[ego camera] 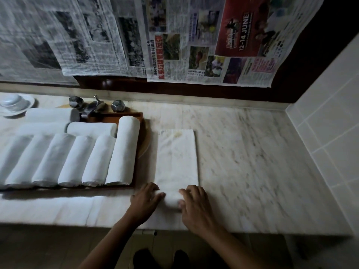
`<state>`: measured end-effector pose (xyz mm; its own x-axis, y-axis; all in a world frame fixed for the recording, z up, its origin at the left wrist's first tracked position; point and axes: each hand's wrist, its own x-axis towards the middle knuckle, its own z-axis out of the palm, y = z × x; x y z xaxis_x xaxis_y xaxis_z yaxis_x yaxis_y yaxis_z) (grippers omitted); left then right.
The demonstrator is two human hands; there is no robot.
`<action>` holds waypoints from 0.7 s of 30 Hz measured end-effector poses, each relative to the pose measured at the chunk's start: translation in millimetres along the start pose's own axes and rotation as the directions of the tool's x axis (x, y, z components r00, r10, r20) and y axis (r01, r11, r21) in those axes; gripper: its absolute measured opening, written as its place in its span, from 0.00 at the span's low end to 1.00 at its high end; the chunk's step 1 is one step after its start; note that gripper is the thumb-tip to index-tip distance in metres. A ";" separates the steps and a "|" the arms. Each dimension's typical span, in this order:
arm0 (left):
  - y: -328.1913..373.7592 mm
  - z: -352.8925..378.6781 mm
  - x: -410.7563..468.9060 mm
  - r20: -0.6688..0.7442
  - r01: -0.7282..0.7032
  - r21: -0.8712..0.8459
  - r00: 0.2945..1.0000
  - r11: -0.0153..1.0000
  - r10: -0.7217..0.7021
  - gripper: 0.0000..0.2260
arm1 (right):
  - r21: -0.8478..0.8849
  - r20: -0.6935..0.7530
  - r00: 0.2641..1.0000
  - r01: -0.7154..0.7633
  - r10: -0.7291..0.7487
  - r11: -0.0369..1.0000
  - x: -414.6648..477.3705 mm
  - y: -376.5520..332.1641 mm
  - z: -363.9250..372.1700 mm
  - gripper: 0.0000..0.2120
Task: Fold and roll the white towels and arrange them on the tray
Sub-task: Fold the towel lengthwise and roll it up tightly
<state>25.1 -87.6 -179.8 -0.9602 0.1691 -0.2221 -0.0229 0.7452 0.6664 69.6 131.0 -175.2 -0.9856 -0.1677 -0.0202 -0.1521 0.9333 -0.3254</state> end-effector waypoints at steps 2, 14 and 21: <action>-0.4 -1.8 5.6 0.022 0.028 -0.001 0.999 1.000 -0.028 0.22 | -0.026 -0.002 1.000 -0.007 0.007 1.000 3.2 0.5 -1.2 0.18; 16.4 -16.4 38.2 0.152 0.259 -0.025 0.956 0.966 -0.252 0.19 | -0.103 -0.180 0.980 0.061 -0.079 0.993 -5.1 -17.2 -1.9 0.22; 24.9 -18.4 43.6 0.160 0.302 -0.031 0.942 0.953 -0.293 0.18 | -0.171 -0.016 0.996 0.080 -0.084 0.982 -7.3 -3.8 9.1 0.33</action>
<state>-22.4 -73.5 -159.8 -0.8537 0.0441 -0.5189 -0.3205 0.7409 0.5902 78.1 125.8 -182.4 -0.9705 -0.2401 0.0218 -0.2405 0.9575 -0.1591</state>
